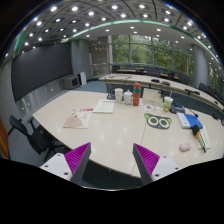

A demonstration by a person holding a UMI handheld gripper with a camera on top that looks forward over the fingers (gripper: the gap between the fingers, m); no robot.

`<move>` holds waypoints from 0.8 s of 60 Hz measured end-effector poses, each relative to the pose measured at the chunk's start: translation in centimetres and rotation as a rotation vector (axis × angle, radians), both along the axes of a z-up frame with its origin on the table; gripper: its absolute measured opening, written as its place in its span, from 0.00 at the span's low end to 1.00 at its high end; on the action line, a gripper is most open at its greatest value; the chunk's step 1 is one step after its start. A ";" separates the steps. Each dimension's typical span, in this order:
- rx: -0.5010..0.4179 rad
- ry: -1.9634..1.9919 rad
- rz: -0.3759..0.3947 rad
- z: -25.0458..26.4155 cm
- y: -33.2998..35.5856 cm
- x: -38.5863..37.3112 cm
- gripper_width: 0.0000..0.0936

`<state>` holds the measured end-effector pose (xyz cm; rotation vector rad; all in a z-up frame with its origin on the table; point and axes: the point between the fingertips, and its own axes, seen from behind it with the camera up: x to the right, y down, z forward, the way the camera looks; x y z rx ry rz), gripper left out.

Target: Arrange mouse

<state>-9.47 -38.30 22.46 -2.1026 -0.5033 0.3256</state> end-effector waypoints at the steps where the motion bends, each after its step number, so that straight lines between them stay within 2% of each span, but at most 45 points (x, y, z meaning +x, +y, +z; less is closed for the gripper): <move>1: -0.005 -0.004 -0.011 -0.7 0.3 1.0 0.91; 13: -0.080 -0.093 -0.181 -9.8 2.9 14.3 0.91; 26: -0.101 -0.166 -0.359 -17.3 9.8 28.6 0.91; 35: -0.091 -0.156 -0.418 -20.0 15.9 34.3 0.91; 48: -0.129 -0.096 -0.440 -22.7 22.0 36.1 0.90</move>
